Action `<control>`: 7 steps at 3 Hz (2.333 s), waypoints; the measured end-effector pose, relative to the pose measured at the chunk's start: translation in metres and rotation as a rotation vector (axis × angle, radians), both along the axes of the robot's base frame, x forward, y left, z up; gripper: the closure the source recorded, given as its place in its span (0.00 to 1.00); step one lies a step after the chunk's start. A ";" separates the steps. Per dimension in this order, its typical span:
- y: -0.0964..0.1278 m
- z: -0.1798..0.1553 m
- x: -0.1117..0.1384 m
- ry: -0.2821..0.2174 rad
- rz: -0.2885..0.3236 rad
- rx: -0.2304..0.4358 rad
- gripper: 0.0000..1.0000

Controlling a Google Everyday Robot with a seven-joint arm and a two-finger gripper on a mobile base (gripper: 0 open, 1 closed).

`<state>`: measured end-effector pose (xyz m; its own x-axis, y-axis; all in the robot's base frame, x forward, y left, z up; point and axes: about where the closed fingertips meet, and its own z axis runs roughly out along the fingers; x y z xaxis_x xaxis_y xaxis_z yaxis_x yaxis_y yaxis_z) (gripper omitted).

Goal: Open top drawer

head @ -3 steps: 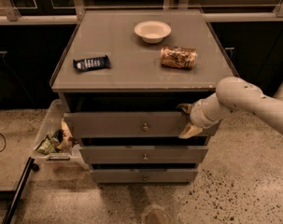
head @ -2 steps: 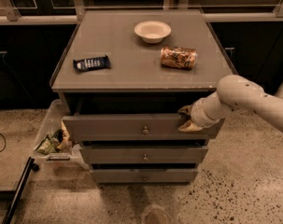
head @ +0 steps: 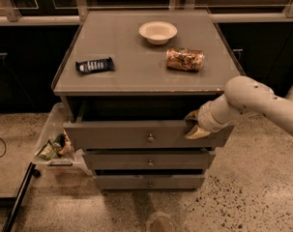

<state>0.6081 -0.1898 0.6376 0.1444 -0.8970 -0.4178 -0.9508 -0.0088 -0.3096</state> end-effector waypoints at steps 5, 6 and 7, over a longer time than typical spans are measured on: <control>-0.001 -0.004 -0.048 0.012 0.025 0.088 0.81; -0.001 -0.004 -0.048 0.012 0.026 0.088 0.57; 0.007 -0.002 -0.051 0.018 0.066 0.089 0.34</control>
Offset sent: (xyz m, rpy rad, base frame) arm -0.0214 0.0076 0.0029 0.0376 -0.0021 0.0596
